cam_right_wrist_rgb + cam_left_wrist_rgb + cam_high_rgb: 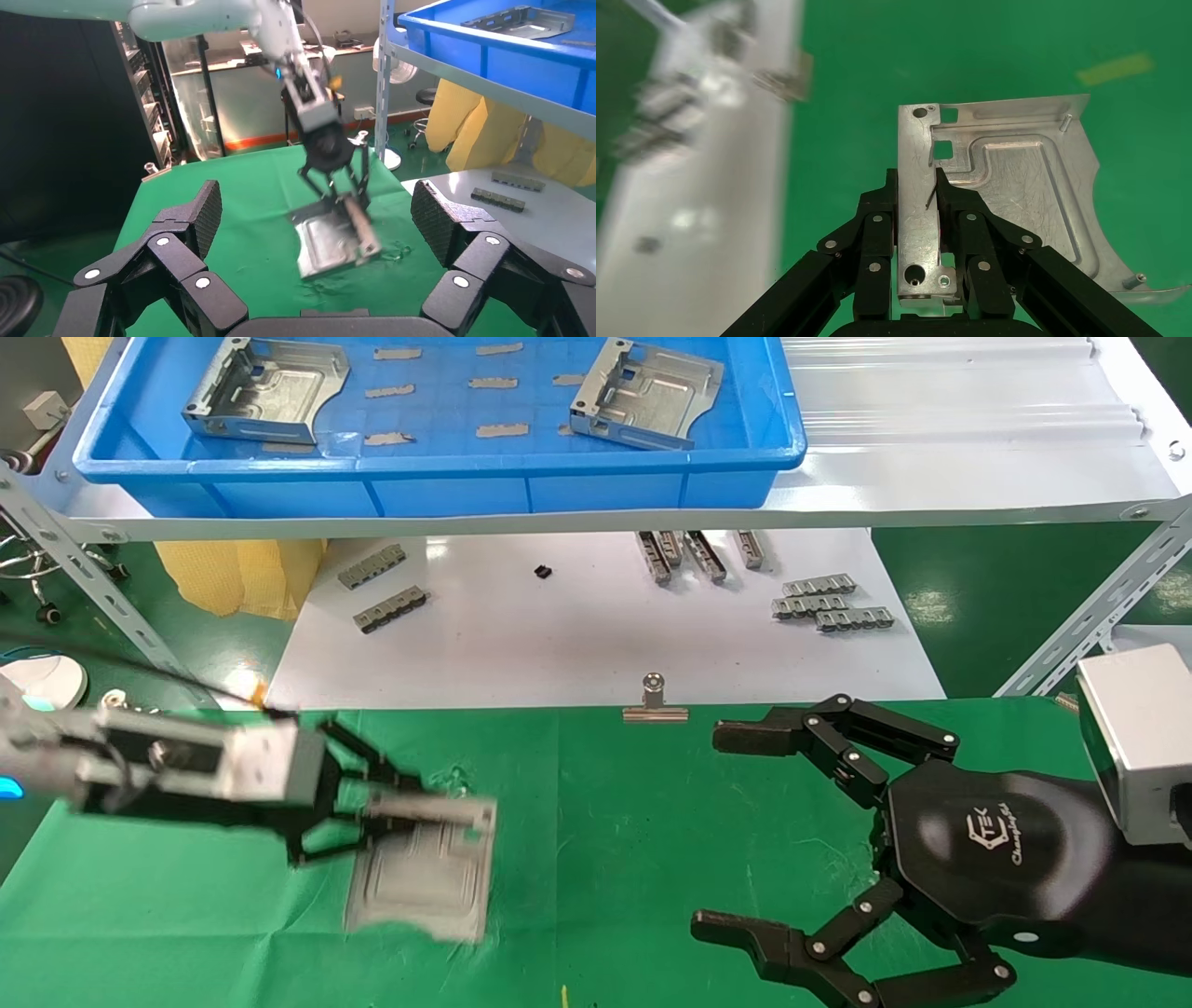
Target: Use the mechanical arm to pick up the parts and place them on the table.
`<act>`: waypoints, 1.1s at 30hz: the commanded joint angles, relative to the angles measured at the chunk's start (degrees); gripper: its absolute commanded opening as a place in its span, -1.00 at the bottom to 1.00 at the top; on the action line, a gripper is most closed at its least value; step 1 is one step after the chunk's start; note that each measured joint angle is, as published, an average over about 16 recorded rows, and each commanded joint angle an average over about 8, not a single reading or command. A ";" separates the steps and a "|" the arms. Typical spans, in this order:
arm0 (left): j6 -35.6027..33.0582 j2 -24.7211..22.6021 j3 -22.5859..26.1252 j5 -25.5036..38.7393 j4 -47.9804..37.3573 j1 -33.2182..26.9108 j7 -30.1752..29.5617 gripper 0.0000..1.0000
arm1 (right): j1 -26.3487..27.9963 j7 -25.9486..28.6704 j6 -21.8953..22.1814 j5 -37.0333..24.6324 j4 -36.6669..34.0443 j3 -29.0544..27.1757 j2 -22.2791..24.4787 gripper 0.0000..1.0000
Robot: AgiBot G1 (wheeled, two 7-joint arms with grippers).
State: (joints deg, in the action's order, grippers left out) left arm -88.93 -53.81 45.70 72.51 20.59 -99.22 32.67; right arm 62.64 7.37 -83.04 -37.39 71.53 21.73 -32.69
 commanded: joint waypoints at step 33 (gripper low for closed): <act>-2.27 -4.34 -3.25 -5.03 -18.89 0.40 6.68 1.00 | 0.00 0.00 0.00 0.00 0.00 0.01 0.00 1.00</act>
State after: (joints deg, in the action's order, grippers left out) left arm -90.22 -58.21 42.69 67.81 2.21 -98.51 39.70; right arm 62.64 7.37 -83.03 -37.39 71.53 21.74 -32.68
